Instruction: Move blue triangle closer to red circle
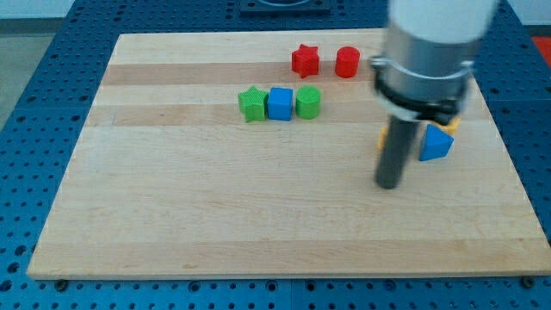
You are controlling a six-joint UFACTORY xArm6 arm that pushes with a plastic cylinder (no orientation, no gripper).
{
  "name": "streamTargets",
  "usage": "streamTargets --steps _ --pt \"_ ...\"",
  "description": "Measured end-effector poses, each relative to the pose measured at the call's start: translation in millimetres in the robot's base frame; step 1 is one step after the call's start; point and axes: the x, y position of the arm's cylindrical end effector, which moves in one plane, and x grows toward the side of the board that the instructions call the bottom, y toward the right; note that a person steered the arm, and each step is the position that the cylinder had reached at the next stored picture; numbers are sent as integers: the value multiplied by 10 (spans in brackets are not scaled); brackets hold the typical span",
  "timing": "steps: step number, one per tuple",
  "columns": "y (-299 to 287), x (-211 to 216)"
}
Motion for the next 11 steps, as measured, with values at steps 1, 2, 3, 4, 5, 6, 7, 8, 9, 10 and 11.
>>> streamTargets --steps 1,2,3,4,5,6,7,8,9,10,11 --pt "505 -68" --pt "658 -238" --pt "656 -372" --pt "600 -452" --pt "471 -498" --pt "332 -498" --pt "194 -505" --pt "184 -677" --pt "184 -874" --pt "184 -1076" --pt "183 -1287"
